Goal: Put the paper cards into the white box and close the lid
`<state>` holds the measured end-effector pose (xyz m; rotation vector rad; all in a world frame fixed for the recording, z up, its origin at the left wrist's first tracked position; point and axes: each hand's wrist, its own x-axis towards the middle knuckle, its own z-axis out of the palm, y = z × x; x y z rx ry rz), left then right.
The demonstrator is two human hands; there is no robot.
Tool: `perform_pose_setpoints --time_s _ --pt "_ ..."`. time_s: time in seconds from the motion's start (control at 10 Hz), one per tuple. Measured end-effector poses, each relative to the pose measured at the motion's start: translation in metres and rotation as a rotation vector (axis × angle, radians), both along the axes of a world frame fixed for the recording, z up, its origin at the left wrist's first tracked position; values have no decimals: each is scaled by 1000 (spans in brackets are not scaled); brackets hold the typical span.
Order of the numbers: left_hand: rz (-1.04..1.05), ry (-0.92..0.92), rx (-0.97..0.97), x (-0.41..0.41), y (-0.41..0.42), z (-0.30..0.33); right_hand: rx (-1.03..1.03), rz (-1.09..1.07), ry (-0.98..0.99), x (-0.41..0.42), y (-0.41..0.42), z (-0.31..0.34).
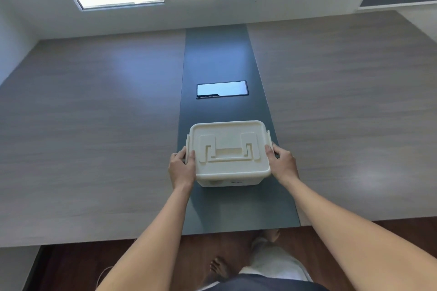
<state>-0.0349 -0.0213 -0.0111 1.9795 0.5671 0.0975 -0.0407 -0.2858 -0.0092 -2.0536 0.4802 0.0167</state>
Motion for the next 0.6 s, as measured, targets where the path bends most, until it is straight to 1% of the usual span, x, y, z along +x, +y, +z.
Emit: perform_pose_setpoints --time_s 0.3,0.5,0.6 --pt "100 -8 -126 45 -13 6 14 -44 -8 45 3 -2" --pt "27 -25 -82 57 -5 3 -33 -11 -14 59 3 0" --pt "91 -36 -71 46 -1 -1 -13 -29 -31 51 0 -2"
